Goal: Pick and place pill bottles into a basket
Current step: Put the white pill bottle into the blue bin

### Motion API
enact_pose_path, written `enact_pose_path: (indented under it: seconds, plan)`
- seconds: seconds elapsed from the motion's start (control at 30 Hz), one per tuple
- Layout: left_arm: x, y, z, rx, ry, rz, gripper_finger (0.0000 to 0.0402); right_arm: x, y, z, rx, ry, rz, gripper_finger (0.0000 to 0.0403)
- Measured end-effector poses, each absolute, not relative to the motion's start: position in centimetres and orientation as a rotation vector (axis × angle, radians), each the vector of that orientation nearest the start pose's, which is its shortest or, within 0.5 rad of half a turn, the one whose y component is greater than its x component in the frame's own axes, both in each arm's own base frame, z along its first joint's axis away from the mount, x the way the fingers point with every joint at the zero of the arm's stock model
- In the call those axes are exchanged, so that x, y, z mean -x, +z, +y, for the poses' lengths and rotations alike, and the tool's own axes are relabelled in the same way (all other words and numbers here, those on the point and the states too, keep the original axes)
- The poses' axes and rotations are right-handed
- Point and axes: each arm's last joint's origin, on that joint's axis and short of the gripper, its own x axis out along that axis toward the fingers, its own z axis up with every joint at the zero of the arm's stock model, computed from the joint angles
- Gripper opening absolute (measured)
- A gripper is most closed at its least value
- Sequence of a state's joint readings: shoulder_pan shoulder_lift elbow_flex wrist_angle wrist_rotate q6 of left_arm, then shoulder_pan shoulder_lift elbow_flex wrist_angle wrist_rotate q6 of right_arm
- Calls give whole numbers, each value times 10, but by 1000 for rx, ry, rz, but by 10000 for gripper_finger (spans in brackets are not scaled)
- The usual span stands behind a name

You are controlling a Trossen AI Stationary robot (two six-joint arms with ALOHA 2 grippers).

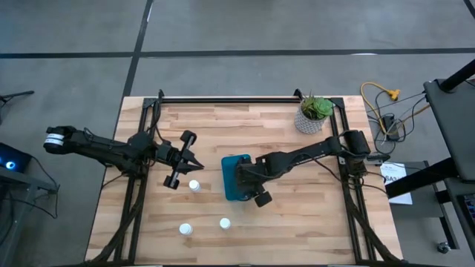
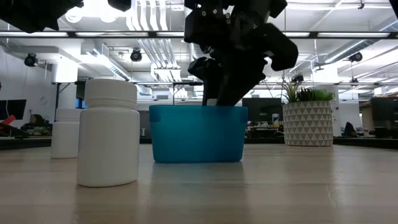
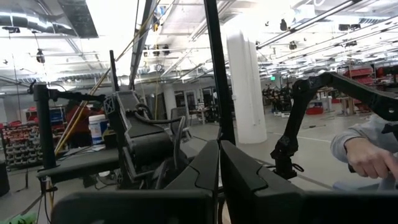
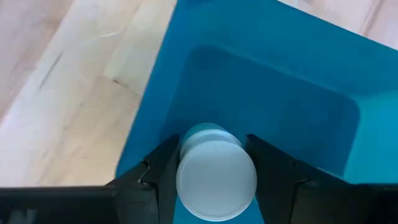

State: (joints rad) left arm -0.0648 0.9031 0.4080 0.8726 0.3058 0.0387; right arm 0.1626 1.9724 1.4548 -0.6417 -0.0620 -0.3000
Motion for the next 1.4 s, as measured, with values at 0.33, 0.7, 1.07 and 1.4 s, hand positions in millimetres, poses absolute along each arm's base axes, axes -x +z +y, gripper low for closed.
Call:
enact_pose_path:
  seconds: [0.33,0.7,1.07,1.4]
  plan:
    - [-188,282,-21,-83,-359,-384,0,-401,180,64,298,390,1150,151]
    - [-188,282,-21,-83,-359,-384,0,-400,181,64,317,398,1153,194]
    - [-188,282,-21,-83,-359,-384,0,-401,183,64,320,396,1145,204]
    - [-188,282,-21,-83,-359,-384,0,-408,199,65,326,394,1100,205]
